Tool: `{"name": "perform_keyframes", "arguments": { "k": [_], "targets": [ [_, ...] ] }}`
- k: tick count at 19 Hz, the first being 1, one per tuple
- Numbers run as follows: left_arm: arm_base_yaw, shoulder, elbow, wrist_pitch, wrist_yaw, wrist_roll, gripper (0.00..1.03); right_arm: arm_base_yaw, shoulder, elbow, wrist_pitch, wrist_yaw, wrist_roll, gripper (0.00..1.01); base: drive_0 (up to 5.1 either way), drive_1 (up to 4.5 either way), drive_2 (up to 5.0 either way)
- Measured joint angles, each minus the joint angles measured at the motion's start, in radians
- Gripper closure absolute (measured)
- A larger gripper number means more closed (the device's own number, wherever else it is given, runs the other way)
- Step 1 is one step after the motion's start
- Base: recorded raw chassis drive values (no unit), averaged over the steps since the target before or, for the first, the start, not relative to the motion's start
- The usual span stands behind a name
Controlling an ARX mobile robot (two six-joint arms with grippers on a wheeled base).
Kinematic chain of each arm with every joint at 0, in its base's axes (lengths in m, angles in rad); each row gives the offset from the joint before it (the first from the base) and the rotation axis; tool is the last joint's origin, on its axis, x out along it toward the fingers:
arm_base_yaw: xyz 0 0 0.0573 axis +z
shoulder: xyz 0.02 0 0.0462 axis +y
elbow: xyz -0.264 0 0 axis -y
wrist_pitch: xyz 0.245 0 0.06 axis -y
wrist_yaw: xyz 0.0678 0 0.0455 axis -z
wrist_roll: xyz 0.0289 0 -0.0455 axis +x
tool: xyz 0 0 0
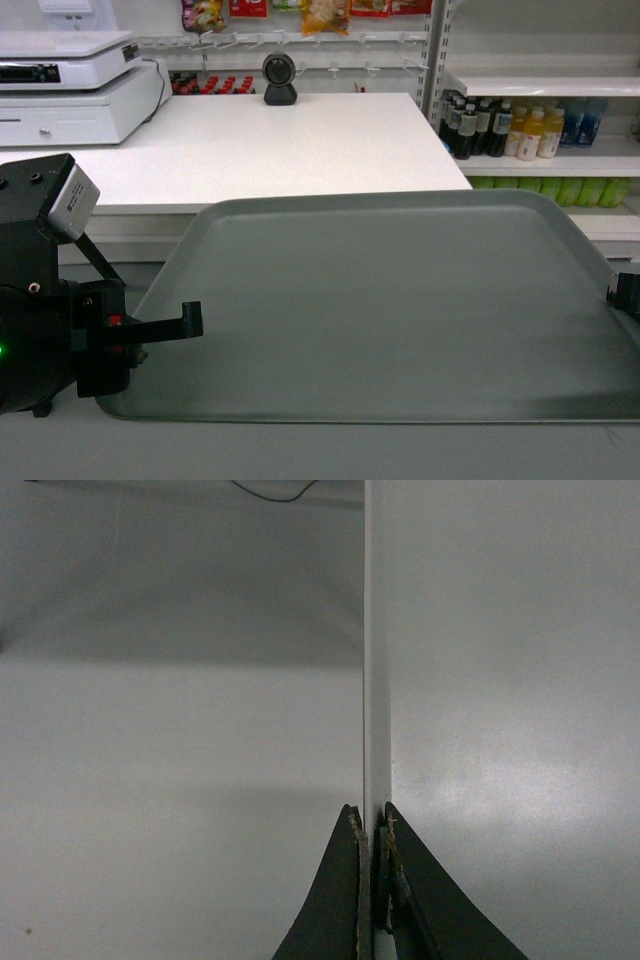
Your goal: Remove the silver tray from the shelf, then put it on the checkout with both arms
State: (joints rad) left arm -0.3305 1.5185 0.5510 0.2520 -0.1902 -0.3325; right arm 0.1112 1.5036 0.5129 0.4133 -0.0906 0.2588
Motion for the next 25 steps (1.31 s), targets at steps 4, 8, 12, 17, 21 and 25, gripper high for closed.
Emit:
{"name": "perform_keyframes", "arguments": {
  "k": [4, 8, 12, 17, 21, 25],
  "targets": [
    [0.0, 0.0, 0.0, 0.004, 0.0, 0.0, 1.0, 0.0, 0.0, 0.0, 0.006, 0.0, 0.0, 0.98, -5.0, 2.45, 2.5],
    [0.0, 0.0, 0.0, 0.001, 0.0, 0.0, 1.0, 0.0, 0.0, 0.0, -0.002, 0.0, 0.0, 0.98, -2.5, 1.23, 1.2],
    [0.004, -0.001, 0.0, 0.0, 0.0, 0.003, 1.0, 0.003, 0.0, 0.0, 0.0, 0.0, 0.002, 0.98, -0.2, 1.94, -2.4],
    [0.004, 0.0, 0.0, -0.001, 0.001, 0.002, 1.0, 0.0, 0.0, 0.0, -0.001, -0.003, 0.002, 0.98, 0.0, 4.29, -4.3],
    [0.004, 0.001, 0.0, -0.001, 0.003, 0.002, 1.0, 0.0, 0.0, 0.0, -0.002, -0.002, 0.002, 0.98, 0.1, 4.43, -4.2],
    [0.003, 0.001, 0.0, 0.001, 0.001, 0.002, 1.0, 0.0, 0.0, 0.0, 0.0, -0.003, 0.002, 0.98, 0.0, 4.31, -4.3]
  ]
}}
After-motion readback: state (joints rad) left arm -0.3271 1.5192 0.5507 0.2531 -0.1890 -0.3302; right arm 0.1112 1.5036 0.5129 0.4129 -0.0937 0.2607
